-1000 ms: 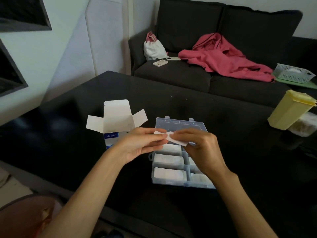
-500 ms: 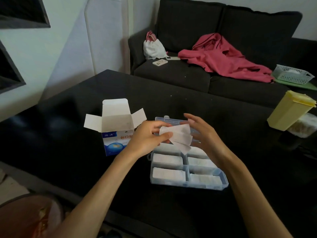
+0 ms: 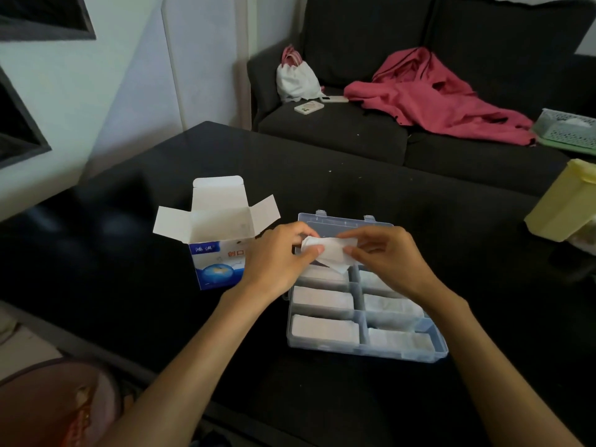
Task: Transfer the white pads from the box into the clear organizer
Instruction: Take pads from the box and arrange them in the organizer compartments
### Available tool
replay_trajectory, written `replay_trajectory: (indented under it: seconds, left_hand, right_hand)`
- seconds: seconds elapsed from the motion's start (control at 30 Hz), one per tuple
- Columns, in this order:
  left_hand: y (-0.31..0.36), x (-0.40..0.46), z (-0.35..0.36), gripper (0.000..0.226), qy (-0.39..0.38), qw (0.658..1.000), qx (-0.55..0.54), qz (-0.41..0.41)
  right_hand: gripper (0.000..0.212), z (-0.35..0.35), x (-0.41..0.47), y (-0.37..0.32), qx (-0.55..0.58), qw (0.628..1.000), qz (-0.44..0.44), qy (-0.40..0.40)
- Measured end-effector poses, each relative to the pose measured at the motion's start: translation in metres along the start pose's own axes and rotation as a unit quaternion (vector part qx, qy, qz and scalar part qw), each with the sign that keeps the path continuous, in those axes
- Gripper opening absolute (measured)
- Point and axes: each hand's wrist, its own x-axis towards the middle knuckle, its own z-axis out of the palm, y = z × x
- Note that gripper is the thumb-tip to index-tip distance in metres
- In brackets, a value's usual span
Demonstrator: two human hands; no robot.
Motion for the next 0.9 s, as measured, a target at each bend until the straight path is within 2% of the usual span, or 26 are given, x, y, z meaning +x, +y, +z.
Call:
replay_trajectory:
  seconds: [0.1,0.3,0.43,0.63,0.77,0.9]
  left_hand:
    - [0.001,0.001,0.003,0.024,-0.018,0.999,0.024,-0.012]
    - [-0.007,0.0,0.005,0.025,-0.065,0.989,0.126,-0.033]
    - [-0.008,-0.001,0.006,0.026,-0.059,0.983,0.173,-0.018]
    - [-0.007,-0.003,0.005,0.029,-0.054,0.985,0.158,-0.031]
    - [-0.009,-0.004,0.004,0.03,-0.073,0.982,0.174,-0.023]
    - [-0.011,-0.003,0.007,0.031,-0.102,0.98,0.172,-0.015]
  right_hand:
    - [0.024,-0.001,0.0,0.003,-0.026,1.0,-0.012,-0.002]
    - [0.025,0.011,0.001,0.013,-0.093,0.994,0.021,-0.046]
    - [0.022,0.016,0.004,0.017,-0.143,0.987,0.025,-0.069]
    - [0.022,0.019,0.005,0.015,-0.168,0.981,0.035,-0.089]
    - [0.02,0.019,0.006,0.013,-0.158,0.983,0.056,-0.068]
    - [0.018,0.021,0.005,0.011,-0.235,0.969,0.056,-0.043]
